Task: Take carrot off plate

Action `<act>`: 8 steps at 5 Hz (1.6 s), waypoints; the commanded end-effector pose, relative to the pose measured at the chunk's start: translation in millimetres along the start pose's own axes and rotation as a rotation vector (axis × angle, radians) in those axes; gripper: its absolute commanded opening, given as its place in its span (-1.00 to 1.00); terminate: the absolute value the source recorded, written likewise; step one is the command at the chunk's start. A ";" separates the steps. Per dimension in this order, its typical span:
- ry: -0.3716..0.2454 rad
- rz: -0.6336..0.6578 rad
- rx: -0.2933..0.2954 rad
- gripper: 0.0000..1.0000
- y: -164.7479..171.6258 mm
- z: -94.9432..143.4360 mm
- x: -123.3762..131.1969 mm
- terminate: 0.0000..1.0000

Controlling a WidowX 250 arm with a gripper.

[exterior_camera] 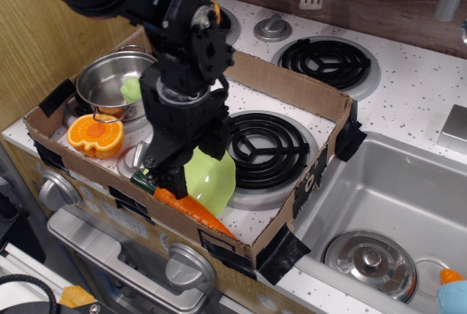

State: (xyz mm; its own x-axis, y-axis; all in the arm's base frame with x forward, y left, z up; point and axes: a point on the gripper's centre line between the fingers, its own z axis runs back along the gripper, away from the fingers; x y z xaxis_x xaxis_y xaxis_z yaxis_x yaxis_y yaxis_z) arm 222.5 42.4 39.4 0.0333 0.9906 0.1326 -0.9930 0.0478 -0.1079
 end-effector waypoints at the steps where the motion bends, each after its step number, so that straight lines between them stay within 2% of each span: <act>1: -0.014 0.012 0.012 1.00 -1.1 -8.9 6.4 -1.00; 2: -0.026 0.014 0.013 1.00 0.8 -11.3 7.3 -1.00; 3: -0.026 0.030 -0.021 1.00 1.8 -18.3 5.5 -1.00; 4: -0.046 0.033 -0.085 1.00 2.6 -24.6 7.1 -1.00; 5: -0.046 0.029 -0.088 1.00 1.6 -23.9 7.0 -1.00; 6: -0.048 0.034 -0.100 -1.00 0.9 -23.5 7.2 -1.00; 7: -0.033 0.017 -0.104 -1.00 1.2 -23.0 6.1 -1.00; 8: 0.032 -0.017 -0.075 -1.00 2.9 -22.8 2.1 -1.00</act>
State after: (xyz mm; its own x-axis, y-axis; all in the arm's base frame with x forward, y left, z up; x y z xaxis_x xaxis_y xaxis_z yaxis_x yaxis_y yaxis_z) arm 213.4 49.4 13.8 0.0511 0.9941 0.0958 -0.9863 0.0653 -0.1517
